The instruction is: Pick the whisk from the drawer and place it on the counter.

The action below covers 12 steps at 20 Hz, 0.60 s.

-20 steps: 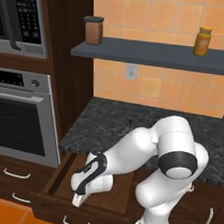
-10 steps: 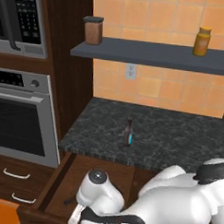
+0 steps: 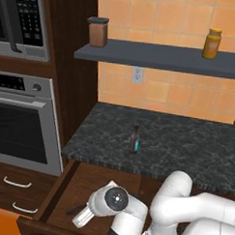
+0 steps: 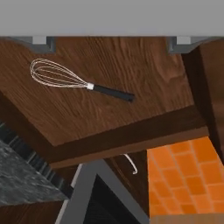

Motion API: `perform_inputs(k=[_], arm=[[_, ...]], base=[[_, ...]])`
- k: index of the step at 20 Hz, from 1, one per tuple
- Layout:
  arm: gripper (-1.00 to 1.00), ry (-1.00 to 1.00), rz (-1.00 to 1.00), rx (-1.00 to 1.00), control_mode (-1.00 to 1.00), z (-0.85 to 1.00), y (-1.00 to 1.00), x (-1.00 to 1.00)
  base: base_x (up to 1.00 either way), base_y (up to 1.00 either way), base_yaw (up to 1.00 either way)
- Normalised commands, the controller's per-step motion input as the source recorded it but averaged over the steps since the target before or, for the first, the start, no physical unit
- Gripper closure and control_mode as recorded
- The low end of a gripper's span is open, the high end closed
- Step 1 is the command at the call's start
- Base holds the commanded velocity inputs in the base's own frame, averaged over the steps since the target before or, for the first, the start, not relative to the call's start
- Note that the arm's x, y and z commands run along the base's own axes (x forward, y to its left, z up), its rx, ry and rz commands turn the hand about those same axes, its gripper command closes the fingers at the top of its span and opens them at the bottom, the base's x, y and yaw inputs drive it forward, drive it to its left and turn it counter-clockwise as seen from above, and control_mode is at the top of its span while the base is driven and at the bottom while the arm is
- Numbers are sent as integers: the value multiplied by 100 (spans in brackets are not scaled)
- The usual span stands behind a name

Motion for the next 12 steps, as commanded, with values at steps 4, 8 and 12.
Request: perform_inputs(k=[4,8,12], arm=[[-100,5,-3,-9,-100,78,2,39],[-100,10,19,-20,-100,3,0,3],[-100,0,36,-23,-100,-16,-8,-3]], base=[[0,0,0],[0,0,0],[0,0,0]])
